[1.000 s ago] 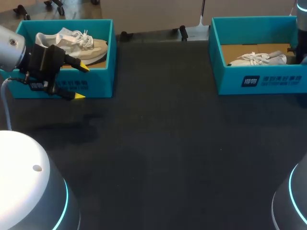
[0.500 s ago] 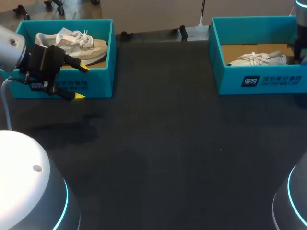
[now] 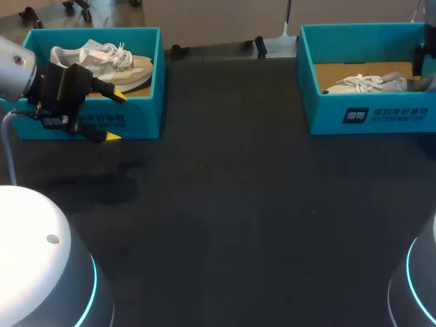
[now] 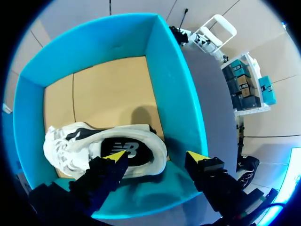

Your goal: Take the shoe out of the shoebox, open the shoe tongue, remove and reinsert the insole, then place the shoe into the shoebox

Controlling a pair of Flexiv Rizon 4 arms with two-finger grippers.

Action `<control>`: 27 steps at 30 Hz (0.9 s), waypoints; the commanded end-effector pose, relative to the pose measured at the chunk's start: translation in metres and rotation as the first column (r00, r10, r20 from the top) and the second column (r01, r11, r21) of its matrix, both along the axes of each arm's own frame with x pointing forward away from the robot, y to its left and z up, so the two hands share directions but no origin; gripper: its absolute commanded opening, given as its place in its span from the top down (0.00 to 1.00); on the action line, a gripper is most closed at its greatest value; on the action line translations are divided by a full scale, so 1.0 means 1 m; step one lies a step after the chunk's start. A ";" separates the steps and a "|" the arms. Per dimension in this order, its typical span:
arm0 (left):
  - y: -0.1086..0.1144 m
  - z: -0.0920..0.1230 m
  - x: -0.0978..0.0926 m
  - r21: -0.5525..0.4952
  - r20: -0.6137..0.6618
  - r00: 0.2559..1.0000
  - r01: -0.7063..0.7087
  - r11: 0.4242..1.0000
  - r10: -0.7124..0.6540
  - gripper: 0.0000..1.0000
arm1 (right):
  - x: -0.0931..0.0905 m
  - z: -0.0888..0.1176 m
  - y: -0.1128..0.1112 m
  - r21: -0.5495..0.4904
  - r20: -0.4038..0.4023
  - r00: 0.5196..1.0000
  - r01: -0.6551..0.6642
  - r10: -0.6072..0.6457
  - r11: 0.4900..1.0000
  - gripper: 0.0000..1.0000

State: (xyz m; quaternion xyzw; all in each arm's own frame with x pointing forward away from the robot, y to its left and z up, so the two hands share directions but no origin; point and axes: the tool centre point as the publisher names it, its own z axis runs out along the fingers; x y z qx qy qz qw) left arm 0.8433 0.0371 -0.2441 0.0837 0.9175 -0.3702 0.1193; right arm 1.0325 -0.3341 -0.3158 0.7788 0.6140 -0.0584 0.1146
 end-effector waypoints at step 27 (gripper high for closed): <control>0.000 0.000 0.000 0.003 -0.001 1.000 0.000 1.000 0.000 0.00 | -0.067 0.097 0.068 0.090 0.075 0.971 -0.235 0.228 0.968 0.00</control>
